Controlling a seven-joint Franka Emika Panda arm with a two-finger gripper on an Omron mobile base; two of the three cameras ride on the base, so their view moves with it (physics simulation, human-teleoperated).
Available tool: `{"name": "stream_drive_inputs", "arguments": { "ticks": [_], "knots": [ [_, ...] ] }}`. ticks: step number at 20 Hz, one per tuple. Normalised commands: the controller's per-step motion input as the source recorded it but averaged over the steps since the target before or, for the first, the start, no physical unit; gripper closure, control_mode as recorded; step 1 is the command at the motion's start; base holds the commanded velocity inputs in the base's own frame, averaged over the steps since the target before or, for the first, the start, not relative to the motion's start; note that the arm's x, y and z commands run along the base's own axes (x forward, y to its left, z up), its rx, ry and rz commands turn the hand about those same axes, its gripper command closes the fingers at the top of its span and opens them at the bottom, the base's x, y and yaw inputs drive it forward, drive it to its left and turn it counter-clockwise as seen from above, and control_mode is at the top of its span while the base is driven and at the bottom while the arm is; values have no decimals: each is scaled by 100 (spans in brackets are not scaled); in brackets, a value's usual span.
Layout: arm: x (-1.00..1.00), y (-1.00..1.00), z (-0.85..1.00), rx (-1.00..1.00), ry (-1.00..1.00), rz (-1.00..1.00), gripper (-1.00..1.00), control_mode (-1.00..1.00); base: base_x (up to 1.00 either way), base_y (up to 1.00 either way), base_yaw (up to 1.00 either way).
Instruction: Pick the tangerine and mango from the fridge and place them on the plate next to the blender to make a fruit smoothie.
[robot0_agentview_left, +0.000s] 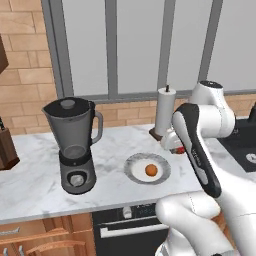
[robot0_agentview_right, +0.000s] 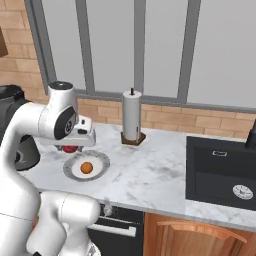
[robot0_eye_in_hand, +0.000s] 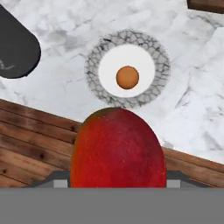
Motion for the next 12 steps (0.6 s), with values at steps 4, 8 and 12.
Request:
{"name": "stream_drive_inputs", "arguments": {
  "ticks": [4,8,12],
  "knots": [
    [70,44,-63,-12,16,4,100,-100,0,0,0],
    [67,34,-59,-2,15,3,100,-100,0,0,0],
    [59,32,-50,0,14,5,100,-100,0,0,0]
  ]
}}
